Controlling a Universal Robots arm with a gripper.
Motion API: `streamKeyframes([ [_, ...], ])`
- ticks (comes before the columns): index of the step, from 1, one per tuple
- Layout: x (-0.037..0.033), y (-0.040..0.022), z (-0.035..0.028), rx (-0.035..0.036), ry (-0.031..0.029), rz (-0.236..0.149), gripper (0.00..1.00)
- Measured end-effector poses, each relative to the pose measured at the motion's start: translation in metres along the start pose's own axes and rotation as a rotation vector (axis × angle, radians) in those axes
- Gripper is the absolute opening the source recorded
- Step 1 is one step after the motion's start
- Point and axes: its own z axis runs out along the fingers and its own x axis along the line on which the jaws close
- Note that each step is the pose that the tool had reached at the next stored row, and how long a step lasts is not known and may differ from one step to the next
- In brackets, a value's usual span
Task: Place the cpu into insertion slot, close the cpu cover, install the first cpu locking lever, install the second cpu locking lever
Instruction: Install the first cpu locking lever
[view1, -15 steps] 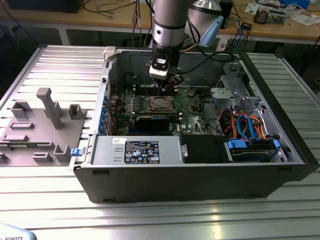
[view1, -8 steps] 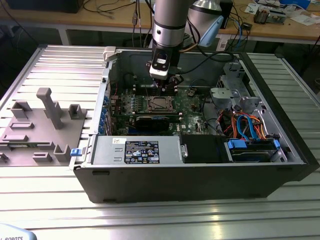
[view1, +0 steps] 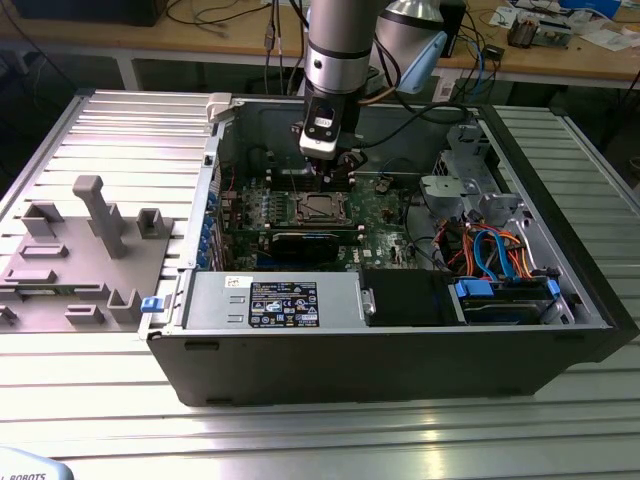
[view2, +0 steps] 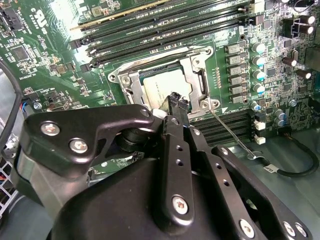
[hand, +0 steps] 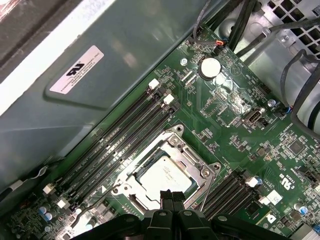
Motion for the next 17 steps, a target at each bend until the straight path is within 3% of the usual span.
streamKeyframes([
  [17,0.0,0.0,0.0,0.0003,-0.0005,-0.031,0.11],
])
